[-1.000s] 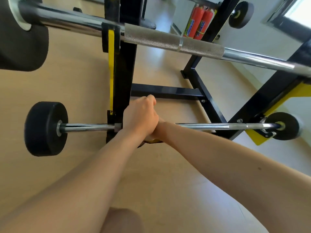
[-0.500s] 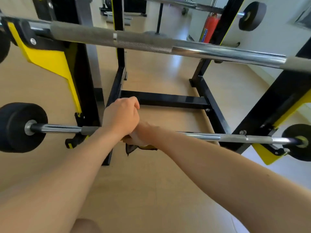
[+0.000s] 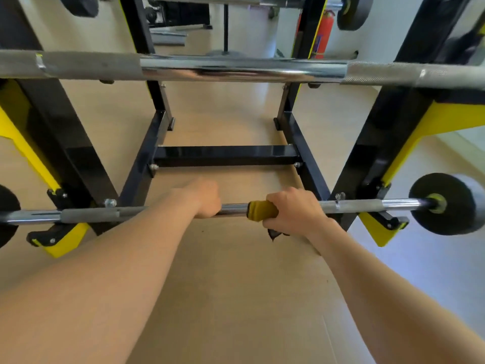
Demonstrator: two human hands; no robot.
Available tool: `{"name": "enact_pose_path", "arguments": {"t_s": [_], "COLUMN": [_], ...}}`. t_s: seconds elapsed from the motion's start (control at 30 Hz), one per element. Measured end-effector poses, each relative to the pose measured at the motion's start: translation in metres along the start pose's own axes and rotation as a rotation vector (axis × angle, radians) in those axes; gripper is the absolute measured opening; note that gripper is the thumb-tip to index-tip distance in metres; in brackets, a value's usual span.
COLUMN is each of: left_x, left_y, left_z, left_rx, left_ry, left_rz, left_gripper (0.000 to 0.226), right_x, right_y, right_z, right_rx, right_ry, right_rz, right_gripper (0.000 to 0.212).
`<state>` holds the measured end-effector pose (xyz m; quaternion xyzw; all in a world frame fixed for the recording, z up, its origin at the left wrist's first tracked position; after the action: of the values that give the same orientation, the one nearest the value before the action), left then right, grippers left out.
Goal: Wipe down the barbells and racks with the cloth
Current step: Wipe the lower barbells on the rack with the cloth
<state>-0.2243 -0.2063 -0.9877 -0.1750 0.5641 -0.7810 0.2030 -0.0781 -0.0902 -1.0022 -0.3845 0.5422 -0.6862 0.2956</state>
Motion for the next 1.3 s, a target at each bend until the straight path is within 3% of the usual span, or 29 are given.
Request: {"name": "enact_pose_path", "arguments": {"t_s": [0.1, 0.23, 0.33, 0.4, 0.47, 0.53, 0.63, 0.77, 0.83, 0.9, 1.0, 1.07, 1.17, 1.2, 1.3], "left_x": [-0.016, -0.023, -0.022, -0.020, -0.031, -0.059, -0.107, -0.165, -0.186, -0.196, -0.199, -0.198, -0.194, -0.191, -0.184], "left_y": [0.016, 0.017, 0.016, 0.010, 0.001, -0.014, -0.036, -0.029, -0.017, -0.007, -0.004, -0.006, -0.003, -0.002, 0.005], "left_z": [-0.007, -0.007, -0.004, -0.002, -0.002, -0.005, -0.007, -0.008, -0.006, -0.006, -0.010, -0.012, -0.017, -0.018, -0.018], "left_rx": [0.021, -0.193, -0.303, -0.412, -0.472, -0.509, -0.549, -0.476, -0.406, -0.358, -0.374, -0.371, -0.272, -0.240, -0.184], "left_ry": [-0.069, -0.166, -0.305, -0.365, -0.289, -0.119, 0.112, 0.335, 0.402, 0.437, 0.447, 0.458, 0.516, 0.529, 0.552], "left_rz": [0.056, 0.162, 0.268, 0.336, 0.436, 0.408, 0.351, 0.287, 0.265, 0.227, 0.144, 0.164, 0.153, 0.137, 0.069], "left_gripper": [0.027, 0.049, 0.066, 0.061, 0.057, 0.052, 0.043, 0.017, 0.026, 0.039, 0.051, 0.056, 0.072, 0.077, 0.088], "right_x": [0.001, 0.023, 0.065, 0.085, 0.079, 0.047, -0.044, -0.151, -0.157, -0.141, -0.106, -0.083, -0.078, -0.088, -0.143], "right_y": [0.005, 0.007, 0.018, 0.022, 0.020, 0.013, -0.010, -0.032, -0.033, -0.018, 0.008, 0.026, 0.053, 0.048, 0.030], "right_z": [-0.004, -0.016, -0.013, -0.002, 0.008, 0.020, 0.037, 0.083, 0.097, 0.100, 0.103, 0.106, 0.088, 0.086, 0.104], "right_rx": [-0.065, -0.052, -0.174, -0.255, -0.238, -0.195, -0.258, -0.418, -0.570, -0.659, -0.728, -0.728, -0.796, -0.902, -1.340], "right_ry": [0.104, 0.133, -0.099, -0.249, -0.343, -0.337, -0.124, 0.174, 0.277, 0.389, 0.497, 0.616, 0.873, 0.892, 0.853], "right_rz": [0.043, 0.158, 0.029, -0.024, -0.062, -0.075, -0.075, -0.013, -0.062, -0.240, -0.766, -1.193, -2.098, -2.266, -2.425], "right_gripper": [0.031, 0.026, 0.024, 0.042, 0.051, 0.046, 0.031, 0.029, 0.029, 0.037, 0.051, 0.051, 0.032, 0.029, 0.019]}}
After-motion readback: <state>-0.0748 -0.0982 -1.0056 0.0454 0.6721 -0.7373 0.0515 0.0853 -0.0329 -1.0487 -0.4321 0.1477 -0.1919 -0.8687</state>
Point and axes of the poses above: each hand's wrist, its own z-axis away from the middle knuckle, its own y-axis out of the palm, x = y × z, the point moved 9 cm from there along -z, towards the middle knuckle, and after that the axes turned 11 degrees about -z, right-handed, at the moved point
